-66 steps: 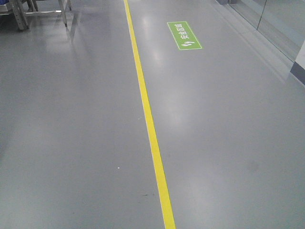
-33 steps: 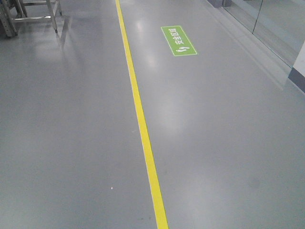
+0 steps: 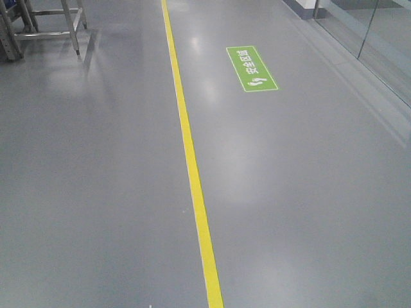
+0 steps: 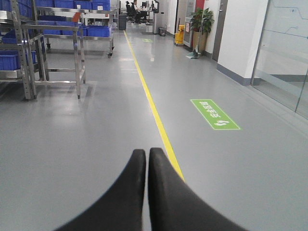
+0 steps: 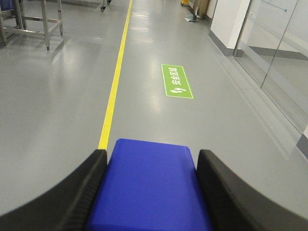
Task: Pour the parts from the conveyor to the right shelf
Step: 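Drive along the yellow floor line carrying the blue part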
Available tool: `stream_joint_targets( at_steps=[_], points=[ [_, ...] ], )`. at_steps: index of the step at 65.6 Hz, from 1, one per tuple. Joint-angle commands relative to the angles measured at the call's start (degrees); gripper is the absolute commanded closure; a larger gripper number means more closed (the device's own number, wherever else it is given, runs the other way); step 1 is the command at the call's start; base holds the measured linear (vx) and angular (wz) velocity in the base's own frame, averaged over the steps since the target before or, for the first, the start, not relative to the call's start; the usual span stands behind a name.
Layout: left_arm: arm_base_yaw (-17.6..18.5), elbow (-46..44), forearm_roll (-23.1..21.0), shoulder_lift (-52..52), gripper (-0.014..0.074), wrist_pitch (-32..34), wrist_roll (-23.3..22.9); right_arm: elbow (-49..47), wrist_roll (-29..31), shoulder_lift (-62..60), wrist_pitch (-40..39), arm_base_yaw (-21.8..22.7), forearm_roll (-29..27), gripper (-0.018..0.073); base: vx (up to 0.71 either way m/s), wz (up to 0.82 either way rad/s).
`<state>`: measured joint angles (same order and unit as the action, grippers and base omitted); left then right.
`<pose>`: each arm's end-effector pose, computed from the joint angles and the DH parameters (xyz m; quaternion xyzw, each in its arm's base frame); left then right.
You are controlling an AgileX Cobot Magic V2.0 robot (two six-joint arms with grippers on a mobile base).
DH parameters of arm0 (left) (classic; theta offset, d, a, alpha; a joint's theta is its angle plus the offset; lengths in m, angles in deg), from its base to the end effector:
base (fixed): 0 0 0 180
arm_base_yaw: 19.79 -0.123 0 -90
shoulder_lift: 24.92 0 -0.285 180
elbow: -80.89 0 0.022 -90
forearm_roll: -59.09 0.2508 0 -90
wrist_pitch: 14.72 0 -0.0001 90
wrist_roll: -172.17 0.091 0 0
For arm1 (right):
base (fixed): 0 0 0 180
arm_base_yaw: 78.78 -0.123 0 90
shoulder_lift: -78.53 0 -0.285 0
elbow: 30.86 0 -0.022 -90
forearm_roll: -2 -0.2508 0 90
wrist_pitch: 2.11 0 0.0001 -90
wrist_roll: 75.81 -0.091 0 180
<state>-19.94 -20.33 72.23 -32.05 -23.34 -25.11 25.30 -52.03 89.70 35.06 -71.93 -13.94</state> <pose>0.0565 0.0033 0.1913 -0.0399 0.7321 -0.0120 0.6799 0.0322 0.0114 0.2742 -0.0796 0.7798 -0.0310 0.6201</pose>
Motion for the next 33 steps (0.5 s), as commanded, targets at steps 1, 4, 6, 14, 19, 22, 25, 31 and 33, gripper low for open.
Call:
stream_joint_targets(
  at_steps=[1,4,6,14,19,22,25,31,33],
  points=[
    [0.3,-1.1,0.0,0.6,0.0603,4.4,-0.2,-1.5,0.1,0.8,-4.5,0.0,-0.5,0.0564,0.52,0.05],
    [0.3,-1.1,0.0,0.6,0.0603,4.4,-0.2,-1.5,0.1,0.8,-4.5,0.0,-0.5,0.0564,0.52,0.05],
    [0.3,-1.1,0.0,0.6,0.0603,4.4,-0.2,-1.5,0.1,0.8,-4.5,0.0,-0.5,0.0564,0.53,0.05],
    [0.3,-1.1,0.0,0.6,0.0603,4.4,-0.2,-1.5,0.1,0.8,-4.5,0.0,-0.5,0.0564,0.54,0.03],
    [0.3,-1.1,0.0,0.6,0.0603,4.4,-0.2,-1.5,0.1,0.8,-4.5,0.0,-0.5,0.0564,0.56,0.01],
    [0.3,-1.1,0.0,0.6,0.0603,4.4,-0.2,-1.5,0.1,0.8,-4.5,0.0,-0.5,0.0564,0.58,0.01],
    [0.3,-1.1,0.0,0.6,0.0603,4.4,-0.2,-1.5,0.1,0.8,-4.5,0.0,-0.5,0.0564,0.59,0.0],
    [0.3,-1.1,0.0,0.6,0.0603,4.4,-0.2,-1.5,0.1,0.8,-4.5,0.0,-0.5,0.0564,0.62,0.0],
    [0.3,-1.1,0.0,0.6,0.0603,4.4,-0.2,-1.5,0.1,0.8,-4.5,0.0,-0.5,0.0564,0.64,0.01]
  ],
)
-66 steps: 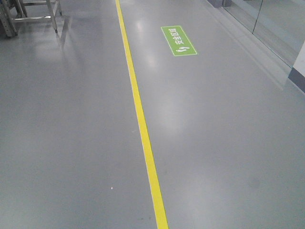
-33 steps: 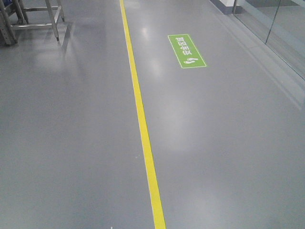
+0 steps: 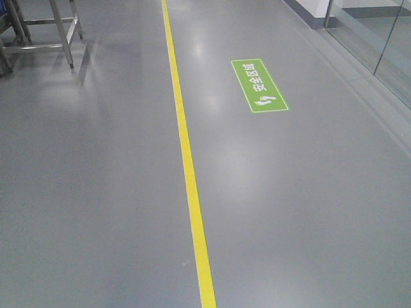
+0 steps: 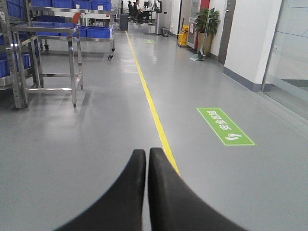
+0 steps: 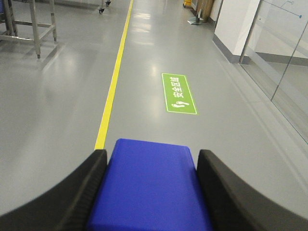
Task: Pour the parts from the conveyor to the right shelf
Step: 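Drive along the yellow floor line carrying the blue part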
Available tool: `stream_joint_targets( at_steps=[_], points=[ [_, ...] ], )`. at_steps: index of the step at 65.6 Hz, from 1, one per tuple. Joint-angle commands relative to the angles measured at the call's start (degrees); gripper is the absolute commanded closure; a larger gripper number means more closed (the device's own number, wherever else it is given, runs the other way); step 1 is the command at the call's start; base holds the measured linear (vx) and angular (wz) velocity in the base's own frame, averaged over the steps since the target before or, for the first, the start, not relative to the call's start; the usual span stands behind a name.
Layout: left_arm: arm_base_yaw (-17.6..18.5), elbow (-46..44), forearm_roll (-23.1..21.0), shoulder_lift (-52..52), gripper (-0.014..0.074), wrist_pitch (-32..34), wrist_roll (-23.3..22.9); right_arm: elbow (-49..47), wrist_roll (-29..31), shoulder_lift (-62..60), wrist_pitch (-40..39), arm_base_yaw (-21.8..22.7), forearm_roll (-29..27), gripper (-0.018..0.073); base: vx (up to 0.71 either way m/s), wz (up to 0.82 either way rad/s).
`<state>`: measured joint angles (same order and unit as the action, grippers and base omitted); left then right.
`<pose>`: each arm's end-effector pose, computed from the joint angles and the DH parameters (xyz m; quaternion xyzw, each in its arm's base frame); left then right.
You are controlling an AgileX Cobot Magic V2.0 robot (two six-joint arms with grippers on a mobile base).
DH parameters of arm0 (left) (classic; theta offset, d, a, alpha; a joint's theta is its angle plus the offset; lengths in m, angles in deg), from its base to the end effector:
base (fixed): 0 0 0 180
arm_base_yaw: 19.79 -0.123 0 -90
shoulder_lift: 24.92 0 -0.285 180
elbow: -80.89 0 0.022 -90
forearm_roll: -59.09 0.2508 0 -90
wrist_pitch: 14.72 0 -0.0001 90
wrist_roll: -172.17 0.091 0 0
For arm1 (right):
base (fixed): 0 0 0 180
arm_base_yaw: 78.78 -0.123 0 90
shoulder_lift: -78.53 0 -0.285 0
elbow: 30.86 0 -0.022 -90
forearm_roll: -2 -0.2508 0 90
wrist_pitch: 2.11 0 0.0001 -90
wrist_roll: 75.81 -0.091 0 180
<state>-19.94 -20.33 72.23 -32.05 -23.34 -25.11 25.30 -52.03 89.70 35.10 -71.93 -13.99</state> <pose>0.0565 0.0033 0.1913 -0.0399 0.7321 -0.0120 0.6799 0.0322 0.0114 0.2742 -0.0795 0.7800 -0.0305 0.6199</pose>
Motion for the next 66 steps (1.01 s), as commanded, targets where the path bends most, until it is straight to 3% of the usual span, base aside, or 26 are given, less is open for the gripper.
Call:
stream_joint_targets(
  at_steps=[1,26,66],
  points=[
    [0.3,-1.1,0.0,0.6,0.0603,4.4,-0.2,-1.5,0.1,0.8,-4.5,0.0,-0.5,0.0564,0.65,0.01],
    [0.3,-1.1,0.0,0.6,0.0603,4.4,-0.2,-1.5,0.1,0.8,-4.5,0.0,-0.5,0.0564,0.76,0.0],
    [0.4,-1.1,0.0,0.6,0.0603,4.4,-0.2,-1.5,0.1,0.8,-4.5,0.0,-0.7,0.0564,0.96,0.0]
  ],
)
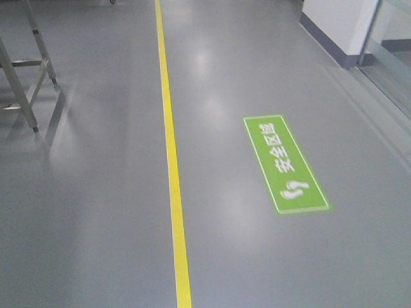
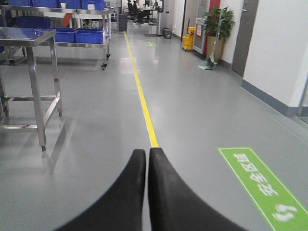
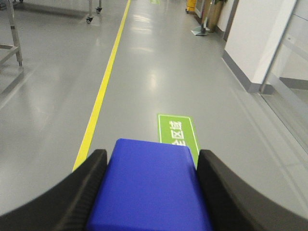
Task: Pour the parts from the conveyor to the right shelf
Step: 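Drive along the yellow floor line carrying the blue part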
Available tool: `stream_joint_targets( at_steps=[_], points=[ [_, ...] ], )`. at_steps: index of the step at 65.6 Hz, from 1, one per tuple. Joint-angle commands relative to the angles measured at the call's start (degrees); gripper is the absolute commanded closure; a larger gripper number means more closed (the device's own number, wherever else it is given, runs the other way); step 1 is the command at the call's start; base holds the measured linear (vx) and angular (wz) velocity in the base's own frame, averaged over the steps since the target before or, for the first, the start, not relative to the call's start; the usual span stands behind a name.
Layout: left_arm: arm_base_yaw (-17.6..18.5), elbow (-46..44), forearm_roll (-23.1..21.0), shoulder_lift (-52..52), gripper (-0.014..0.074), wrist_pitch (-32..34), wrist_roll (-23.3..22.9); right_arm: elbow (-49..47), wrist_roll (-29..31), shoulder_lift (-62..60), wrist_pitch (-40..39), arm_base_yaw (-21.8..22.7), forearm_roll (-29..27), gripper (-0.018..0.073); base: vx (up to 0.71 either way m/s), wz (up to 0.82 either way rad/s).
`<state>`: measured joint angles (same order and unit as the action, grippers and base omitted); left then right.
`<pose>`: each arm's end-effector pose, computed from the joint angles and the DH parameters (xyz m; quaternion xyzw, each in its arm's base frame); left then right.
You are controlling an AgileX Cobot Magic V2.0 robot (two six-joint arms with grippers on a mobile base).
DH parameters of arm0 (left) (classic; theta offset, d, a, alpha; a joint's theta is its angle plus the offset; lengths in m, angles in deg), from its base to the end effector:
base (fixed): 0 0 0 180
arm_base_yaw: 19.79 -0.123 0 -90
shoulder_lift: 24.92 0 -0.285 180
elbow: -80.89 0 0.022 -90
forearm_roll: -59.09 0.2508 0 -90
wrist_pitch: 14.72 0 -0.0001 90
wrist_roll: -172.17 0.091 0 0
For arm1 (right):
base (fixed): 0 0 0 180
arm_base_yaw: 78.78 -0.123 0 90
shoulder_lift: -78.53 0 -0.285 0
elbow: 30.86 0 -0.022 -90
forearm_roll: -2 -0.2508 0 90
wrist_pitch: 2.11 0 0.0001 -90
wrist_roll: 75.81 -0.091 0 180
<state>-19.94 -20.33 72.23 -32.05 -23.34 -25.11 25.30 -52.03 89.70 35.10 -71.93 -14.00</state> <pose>0.0565 0.0033 0.1913 -0.0399 0.7321 -0.0120 0.6799 0.0322 0.0114 0.2742 -0.0795 0.7800 -0.0304 0.6200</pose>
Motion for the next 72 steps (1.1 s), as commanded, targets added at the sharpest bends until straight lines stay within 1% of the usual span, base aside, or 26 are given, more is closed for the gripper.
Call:
stream_joint_targets(
  at_steps=[1,35,72],
  points=[
    [0.4,-1.1,0.0,0.6,0.0603,4.4,-0.2,-1.5,0.1,0.8,-4.5,0.0,-0.7,0.0564,0.93,0.16],
    [0.3,-1.1,0.0,0.6,0.0603,4.4,-0.2,-1.5,0.1,0.9,-4.5,0.0,-0.5,0.0564,0.95,0.2],
    [0.3,-1.1,0.0,0.6,0.0603,4.4,-0.2,-1.5,0.1,1.0,-4.5,0.0,-0.4,0.0564,0.92,0.06]
  ],
)
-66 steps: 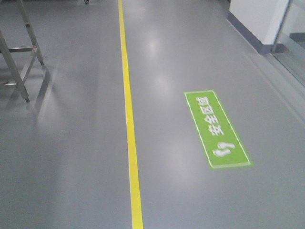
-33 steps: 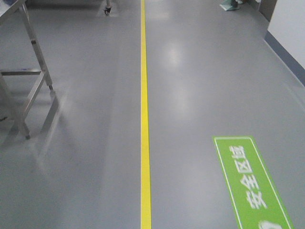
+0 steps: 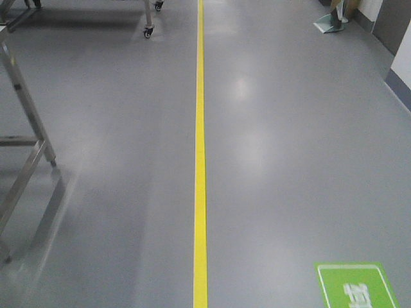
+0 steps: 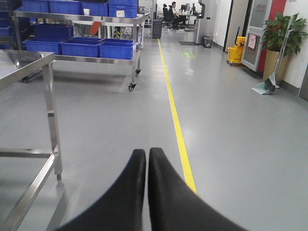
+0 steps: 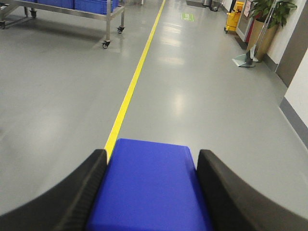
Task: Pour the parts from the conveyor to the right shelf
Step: 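Drive along the yellow floor line carrying the blue part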
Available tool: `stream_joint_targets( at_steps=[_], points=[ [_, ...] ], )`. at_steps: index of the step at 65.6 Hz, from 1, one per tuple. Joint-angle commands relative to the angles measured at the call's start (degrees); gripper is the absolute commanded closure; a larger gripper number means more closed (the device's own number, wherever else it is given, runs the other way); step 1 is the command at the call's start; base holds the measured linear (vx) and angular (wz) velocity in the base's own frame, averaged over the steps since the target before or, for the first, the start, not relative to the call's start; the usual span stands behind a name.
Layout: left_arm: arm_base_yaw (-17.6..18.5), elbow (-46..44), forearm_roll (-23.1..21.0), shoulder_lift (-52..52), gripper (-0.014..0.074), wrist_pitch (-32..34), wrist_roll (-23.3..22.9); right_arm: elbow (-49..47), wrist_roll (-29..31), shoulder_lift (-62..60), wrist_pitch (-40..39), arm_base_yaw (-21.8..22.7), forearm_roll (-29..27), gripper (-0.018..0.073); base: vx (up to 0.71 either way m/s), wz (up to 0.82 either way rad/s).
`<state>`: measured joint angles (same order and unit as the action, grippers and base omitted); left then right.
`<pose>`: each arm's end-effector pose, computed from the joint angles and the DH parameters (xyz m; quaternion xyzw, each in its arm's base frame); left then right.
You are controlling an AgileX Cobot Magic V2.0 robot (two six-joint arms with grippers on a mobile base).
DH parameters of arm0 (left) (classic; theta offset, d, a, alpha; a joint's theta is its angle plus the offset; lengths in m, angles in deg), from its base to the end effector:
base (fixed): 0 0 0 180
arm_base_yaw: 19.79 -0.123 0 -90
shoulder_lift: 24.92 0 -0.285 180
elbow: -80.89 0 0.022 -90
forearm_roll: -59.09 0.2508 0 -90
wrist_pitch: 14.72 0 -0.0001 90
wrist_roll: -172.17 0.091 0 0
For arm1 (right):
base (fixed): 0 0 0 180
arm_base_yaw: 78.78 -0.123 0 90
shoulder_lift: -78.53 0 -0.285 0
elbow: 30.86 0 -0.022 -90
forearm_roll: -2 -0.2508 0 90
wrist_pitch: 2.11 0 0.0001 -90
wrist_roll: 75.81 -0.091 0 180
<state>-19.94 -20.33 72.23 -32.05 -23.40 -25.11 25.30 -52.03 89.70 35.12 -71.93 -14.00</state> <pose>0.0565 0.0033 0.1912 -0.0400 0.7324 -0.0119 0.6796 0.0322 0.0114 0.2742 -0.0796 0.7801 -0.0304 0.6198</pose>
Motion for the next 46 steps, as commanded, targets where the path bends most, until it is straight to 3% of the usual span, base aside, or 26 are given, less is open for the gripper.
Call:
stream_joint_targets(
  at_steps=[1,46],
  points=[
    [0.3,-1.1,0.0,0.6,0.0603,4.5,-0.2,-1.5,0.1,1.0,-4.5,0.0,-0.4,0.0564,0.9,-0.03],
    [0.3,-1.1,0.0,0.6,0.0603,4.5,-0.2,-1.5,0.1,1.0,-4.5,0.0,-0.4,0.0564,0.91,0.01]
  ],
)
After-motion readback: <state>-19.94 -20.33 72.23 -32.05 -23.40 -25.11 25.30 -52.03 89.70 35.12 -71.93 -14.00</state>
